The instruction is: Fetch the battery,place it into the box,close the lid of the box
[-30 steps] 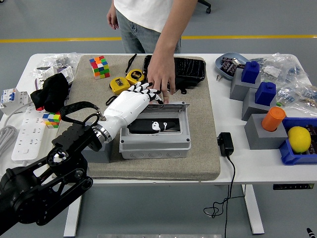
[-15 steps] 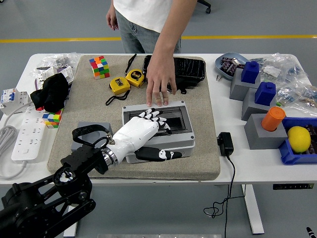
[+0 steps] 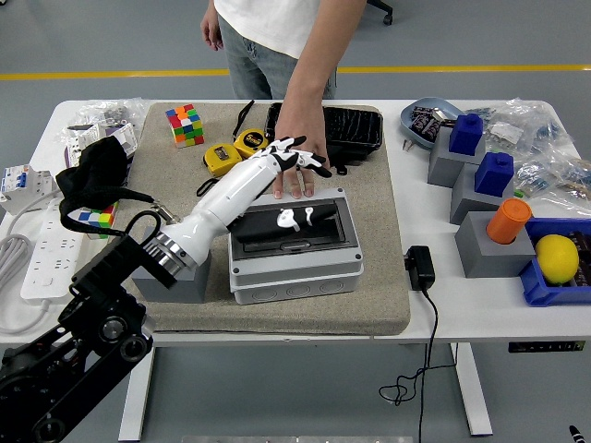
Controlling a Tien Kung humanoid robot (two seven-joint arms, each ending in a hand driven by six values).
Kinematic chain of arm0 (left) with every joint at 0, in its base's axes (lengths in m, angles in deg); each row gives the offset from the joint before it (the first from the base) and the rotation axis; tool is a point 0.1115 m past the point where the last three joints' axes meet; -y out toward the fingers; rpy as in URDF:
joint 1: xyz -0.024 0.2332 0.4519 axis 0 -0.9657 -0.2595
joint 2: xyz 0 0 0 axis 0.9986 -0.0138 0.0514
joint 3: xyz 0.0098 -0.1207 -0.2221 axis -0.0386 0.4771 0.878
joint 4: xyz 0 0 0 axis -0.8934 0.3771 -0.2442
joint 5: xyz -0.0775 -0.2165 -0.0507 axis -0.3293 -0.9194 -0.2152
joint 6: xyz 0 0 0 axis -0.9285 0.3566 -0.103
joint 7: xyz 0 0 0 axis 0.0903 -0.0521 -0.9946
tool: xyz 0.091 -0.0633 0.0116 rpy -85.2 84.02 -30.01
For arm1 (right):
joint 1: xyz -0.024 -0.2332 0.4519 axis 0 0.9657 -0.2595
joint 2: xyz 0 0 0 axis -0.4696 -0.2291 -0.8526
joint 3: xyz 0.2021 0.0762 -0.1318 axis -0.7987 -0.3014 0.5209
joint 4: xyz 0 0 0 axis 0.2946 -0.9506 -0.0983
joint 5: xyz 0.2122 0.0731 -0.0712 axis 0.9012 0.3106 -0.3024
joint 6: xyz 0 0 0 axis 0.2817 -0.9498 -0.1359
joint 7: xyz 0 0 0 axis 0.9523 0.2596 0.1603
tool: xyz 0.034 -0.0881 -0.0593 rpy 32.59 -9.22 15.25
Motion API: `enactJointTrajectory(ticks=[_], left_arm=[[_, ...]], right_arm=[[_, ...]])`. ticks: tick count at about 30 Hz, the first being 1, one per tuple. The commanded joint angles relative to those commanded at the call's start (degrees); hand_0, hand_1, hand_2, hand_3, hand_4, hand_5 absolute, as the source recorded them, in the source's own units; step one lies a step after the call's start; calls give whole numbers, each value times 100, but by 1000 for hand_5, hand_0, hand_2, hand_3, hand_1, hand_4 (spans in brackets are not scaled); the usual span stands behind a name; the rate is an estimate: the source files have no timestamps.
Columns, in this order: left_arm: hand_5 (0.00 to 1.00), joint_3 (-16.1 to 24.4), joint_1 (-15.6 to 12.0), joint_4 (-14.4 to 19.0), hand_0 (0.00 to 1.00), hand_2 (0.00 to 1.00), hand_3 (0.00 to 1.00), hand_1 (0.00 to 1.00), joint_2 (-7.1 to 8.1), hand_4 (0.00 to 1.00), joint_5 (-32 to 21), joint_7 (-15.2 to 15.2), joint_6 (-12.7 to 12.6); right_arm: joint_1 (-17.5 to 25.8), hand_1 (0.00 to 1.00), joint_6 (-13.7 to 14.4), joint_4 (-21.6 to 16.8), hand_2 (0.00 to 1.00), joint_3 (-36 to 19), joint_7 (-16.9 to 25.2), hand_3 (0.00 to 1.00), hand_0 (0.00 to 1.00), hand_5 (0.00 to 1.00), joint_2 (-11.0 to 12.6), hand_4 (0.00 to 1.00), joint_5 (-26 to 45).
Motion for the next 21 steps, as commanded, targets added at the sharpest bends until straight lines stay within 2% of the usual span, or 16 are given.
enactJointTrajectory(ticks=[2,3,8,9,12,14,15,20,21], left_arm=[[998,298,-78,-65,974,793,721,892,-35,998,-447,-24,118],[998,444,-122,-112,840,781,741,833,-49,998,-708,-34,173],[998,1174,-314,-366,840,781,741,833,-174,998,-1899,3,537],[998,1336,-347,-430,838,827,791,844,-215,998,-2160,-5,608],[998,1752,-431,-574,838,827,791,844,-330,998,-2900,-58,757],[998,1948,-483,-623,838,827,791,844,-389,998,-3347,-100,793],[998,2070,-527,-644,882,937,911,923,-429,998,-3607,-146,784],[998,2527,-748,-685,882,937,911,923,-568,998,-4832,-273,654],[970,2590,-781,-689,981,998,993,998,-585,998,-5056,-277,621]], right_arm=[[2,731,-2,0,737,1,-2,776,796,998,-4,998,-4],[2,731,-4,-3,738,-10,-1,776,796,998,-7,998,-12],[-4,731,-9,-4,738,-18,4,776,796,998,-5,998,-13],[-7,731,-11,-3,737,-19,6,776,799,998,-4,998,-8],[-20,731,-22,8,737,-26,14,776,799,998,0,998,2],[-27,731,-25,19,737,-20,21,776,799,998,-1,998,12],[-32,755,-26,20,745,-25,28,781,815,998,0,998,9],[-66,755,6,48,745,13,70,781,815,998,0,998,60],[-68,773,16,54,758,27,78,793,816,998,-2,998,70]])
